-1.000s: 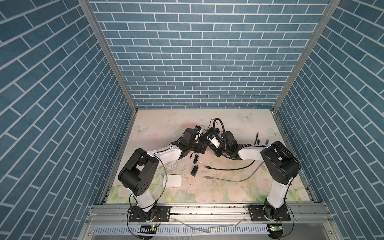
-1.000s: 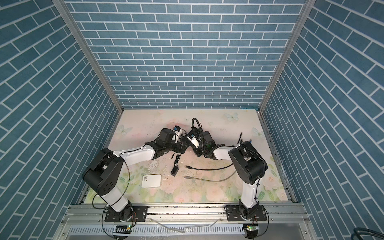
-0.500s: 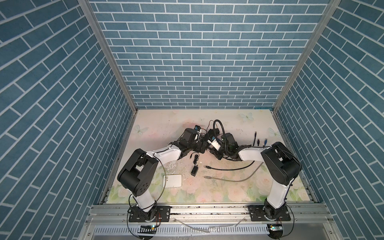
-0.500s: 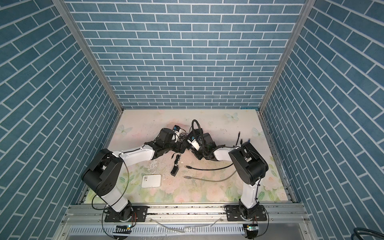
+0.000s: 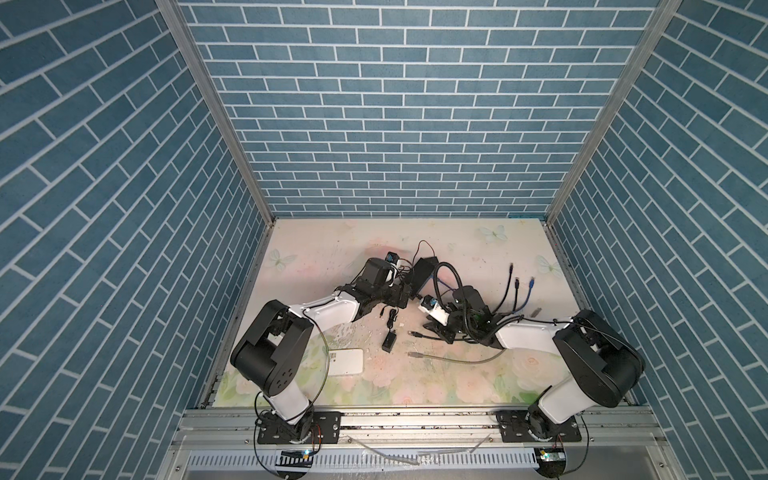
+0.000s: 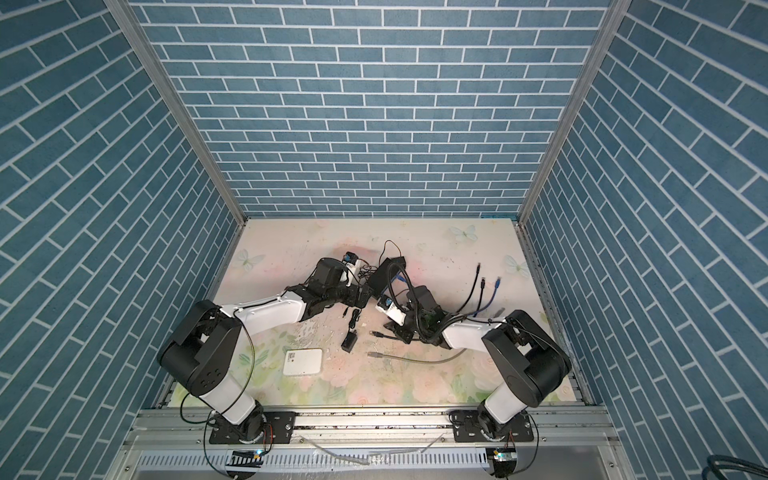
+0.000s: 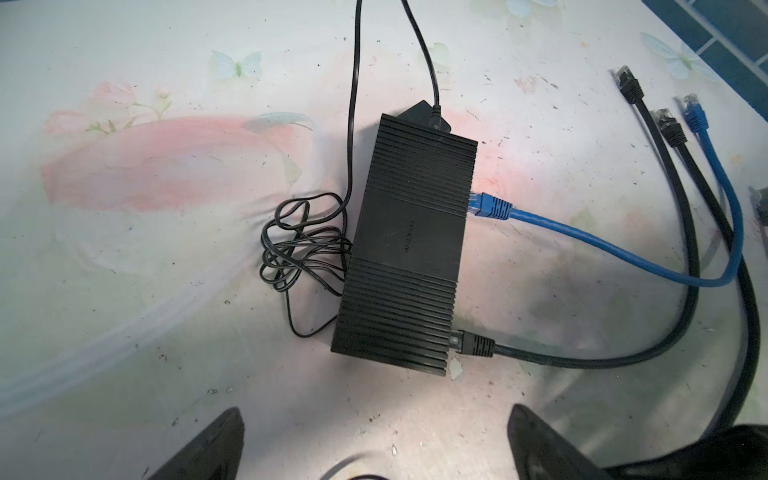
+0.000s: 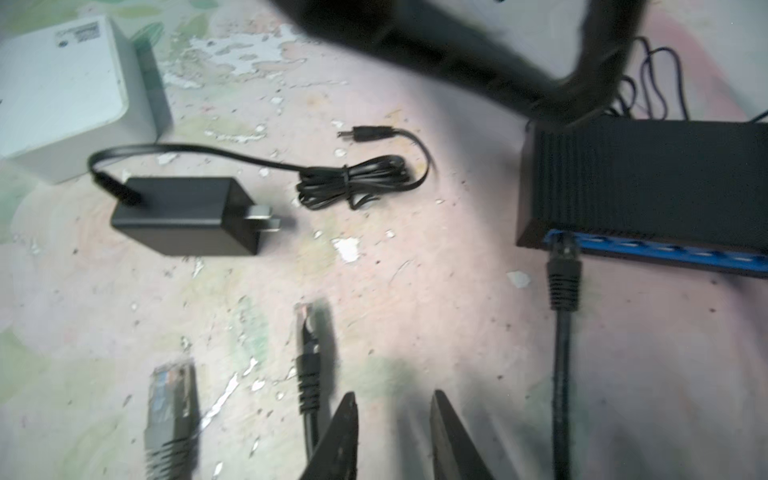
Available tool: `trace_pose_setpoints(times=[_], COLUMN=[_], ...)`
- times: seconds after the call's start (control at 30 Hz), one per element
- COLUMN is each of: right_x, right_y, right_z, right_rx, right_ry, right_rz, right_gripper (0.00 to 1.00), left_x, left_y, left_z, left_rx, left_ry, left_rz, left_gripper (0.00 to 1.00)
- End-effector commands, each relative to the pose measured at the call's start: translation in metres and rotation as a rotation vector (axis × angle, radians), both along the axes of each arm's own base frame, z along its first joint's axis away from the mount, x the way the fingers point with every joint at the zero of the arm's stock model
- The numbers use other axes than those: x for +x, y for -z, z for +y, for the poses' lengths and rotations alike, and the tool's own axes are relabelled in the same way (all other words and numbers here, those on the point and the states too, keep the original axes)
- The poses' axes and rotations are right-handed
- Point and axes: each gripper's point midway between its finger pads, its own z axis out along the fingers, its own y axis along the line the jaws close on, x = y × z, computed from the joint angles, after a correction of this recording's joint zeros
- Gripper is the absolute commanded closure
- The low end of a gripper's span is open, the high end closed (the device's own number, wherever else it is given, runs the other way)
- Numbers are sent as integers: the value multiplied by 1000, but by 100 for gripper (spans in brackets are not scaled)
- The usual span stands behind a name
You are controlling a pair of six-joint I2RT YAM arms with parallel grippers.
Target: Insert the plug into the switch port
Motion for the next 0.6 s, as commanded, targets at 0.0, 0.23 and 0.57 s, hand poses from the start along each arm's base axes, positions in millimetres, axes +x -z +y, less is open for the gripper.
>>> trace_pose_setpoints(times=[0.0, 0.23, 0.57], right_x=[-13, -21, -22], right_y=[-3, 4, 12], right_z=[6, 17, 27], right_rx=[14, 0, -4], right_ry=[-91, -129, -141], right_rz=[-64, -85, -81], right_gripper=[69, 69, 70], left_x=[-2, -6, -8], left_y=[-5, -3, -1], left_z=[2, 5, 6], left_rx=[-7, -7, 7], left_ry=[10, 10, 17], left_rz=[-14, -8, -6], left_gripper=[0, 0, 0])
